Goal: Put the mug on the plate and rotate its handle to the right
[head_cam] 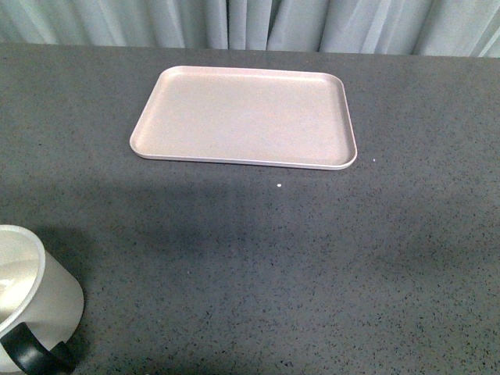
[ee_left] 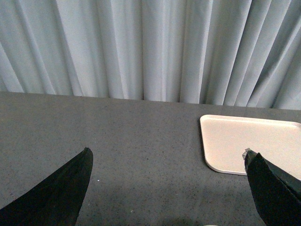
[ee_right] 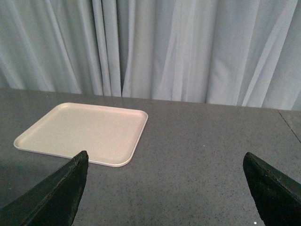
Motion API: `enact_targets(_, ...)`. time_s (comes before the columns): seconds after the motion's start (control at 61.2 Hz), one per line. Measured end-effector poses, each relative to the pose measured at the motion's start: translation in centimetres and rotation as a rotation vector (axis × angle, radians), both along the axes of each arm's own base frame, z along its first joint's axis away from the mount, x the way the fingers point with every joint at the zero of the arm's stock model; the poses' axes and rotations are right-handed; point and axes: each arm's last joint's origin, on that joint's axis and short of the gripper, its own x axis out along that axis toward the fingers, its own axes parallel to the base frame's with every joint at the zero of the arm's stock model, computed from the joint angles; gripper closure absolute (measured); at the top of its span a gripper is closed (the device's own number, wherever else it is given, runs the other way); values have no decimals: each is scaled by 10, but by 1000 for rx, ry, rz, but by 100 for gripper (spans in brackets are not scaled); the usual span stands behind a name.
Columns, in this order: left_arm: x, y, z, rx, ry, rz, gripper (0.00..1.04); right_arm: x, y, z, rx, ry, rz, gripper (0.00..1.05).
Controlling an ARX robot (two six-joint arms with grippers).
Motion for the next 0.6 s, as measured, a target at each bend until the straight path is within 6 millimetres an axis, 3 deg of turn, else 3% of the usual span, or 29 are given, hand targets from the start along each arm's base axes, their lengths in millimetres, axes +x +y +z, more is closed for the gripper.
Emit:
enact_targets(0.441, 0, 0, 0, -1, 1, 0, 9, 0, 0, 0, 0, 0, 0, 9)
enact_targets(0.539, 3, 3, 5, -153, 452, 103, 9, 0, 0, 0, 0, 0, 0, 9)
enact_targets(0.605, 9, 6, 7, -193, 660, 150, 9, 0, 0, 0, 0, 0, 2, 9)
